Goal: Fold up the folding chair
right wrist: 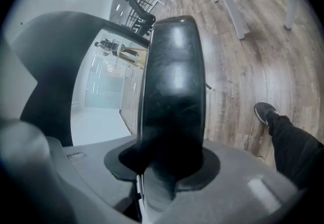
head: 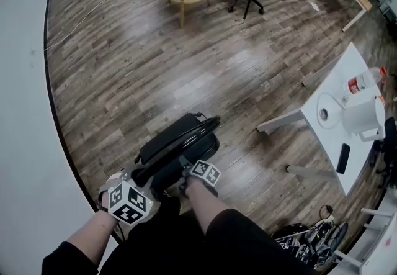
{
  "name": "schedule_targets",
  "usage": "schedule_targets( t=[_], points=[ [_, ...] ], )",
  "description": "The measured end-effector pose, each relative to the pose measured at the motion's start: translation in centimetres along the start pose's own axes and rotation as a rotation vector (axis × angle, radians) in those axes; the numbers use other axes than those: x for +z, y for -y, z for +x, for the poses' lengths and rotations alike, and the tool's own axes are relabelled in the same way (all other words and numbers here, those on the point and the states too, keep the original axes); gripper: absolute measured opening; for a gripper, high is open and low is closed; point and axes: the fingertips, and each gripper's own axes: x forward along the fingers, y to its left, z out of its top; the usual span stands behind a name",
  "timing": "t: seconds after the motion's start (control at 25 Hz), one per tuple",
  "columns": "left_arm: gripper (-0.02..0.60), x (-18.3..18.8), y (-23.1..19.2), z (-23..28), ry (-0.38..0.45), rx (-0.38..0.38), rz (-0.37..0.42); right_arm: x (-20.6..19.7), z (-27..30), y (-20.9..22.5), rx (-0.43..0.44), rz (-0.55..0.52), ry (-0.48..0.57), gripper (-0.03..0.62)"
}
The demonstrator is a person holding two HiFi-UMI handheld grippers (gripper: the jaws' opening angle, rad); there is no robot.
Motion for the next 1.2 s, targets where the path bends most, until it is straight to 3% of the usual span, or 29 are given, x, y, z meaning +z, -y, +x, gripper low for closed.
schedule_targets(
  t=[0.68,1.2],
  points=[
    [0.066,0.7,2.8,-0.9,-0.018,0.007,-0.024,0.0,-0.3,-2.8,-0.128,0.003,-0.029,0.144],
    [0.067,1.6,2.7,-1.4,-0.031,0.019,-0.069,0.8,0.1,-6.5,-0.157,-0.019,-0.039,0.141]
  ],
)
